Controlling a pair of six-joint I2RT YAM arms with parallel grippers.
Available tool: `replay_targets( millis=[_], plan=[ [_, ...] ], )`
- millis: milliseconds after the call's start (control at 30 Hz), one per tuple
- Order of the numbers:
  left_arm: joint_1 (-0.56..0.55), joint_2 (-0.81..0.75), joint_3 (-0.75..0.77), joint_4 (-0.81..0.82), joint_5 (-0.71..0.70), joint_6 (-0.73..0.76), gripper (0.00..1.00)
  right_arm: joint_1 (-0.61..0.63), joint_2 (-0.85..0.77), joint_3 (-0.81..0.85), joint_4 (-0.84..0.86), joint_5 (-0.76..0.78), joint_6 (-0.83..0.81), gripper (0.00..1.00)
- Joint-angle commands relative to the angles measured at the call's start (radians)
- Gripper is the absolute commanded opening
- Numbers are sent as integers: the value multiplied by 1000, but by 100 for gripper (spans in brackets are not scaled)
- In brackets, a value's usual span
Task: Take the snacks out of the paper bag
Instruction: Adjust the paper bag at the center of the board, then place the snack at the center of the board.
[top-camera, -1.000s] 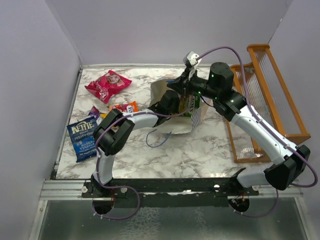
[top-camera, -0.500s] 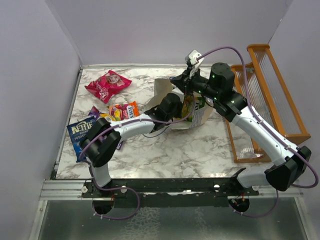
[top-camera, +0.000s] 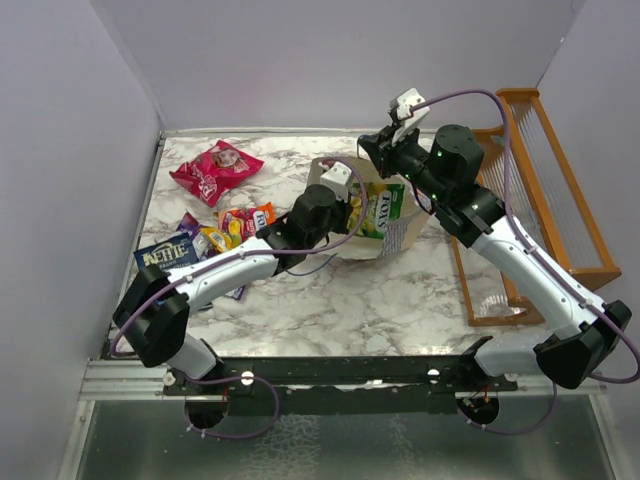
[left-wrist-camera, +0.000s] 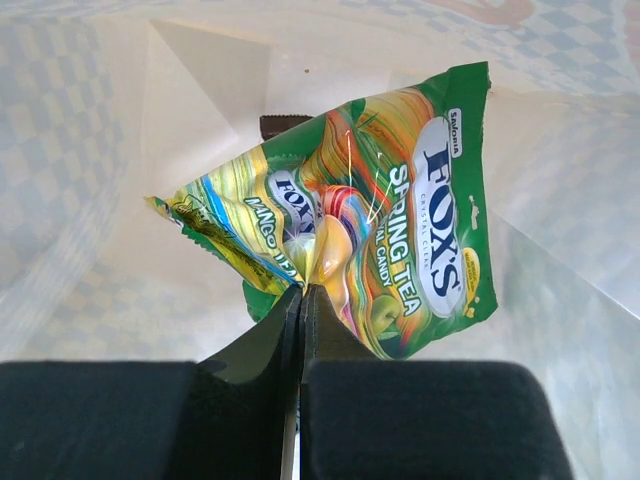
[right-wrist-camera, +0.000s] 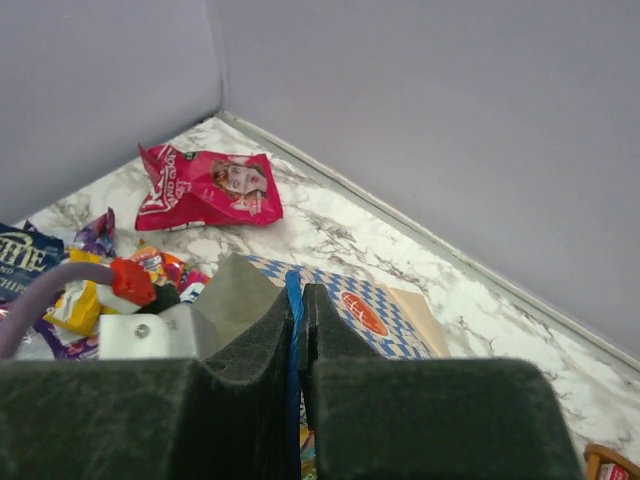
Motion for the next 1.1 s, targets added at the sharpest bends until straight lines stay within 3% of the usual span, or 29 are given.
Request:
replay_targets(
  millis=[0,167,533,1067],
  plan=[
    [0,-95,5,-24,17,-1,0,-1,-33,12,45,107,-1,2],
    [1,-265,-43,-114,-59,10,0,-2,-42,7,62,201,-3,2],
    [5,-548,-5,-273,-181,132,0,-2,-79,-30,93,245,2,2],
    [4,-689,86,-457,-715,242,0,-1,-73,-25,83,272,-28,2]
  ],
)
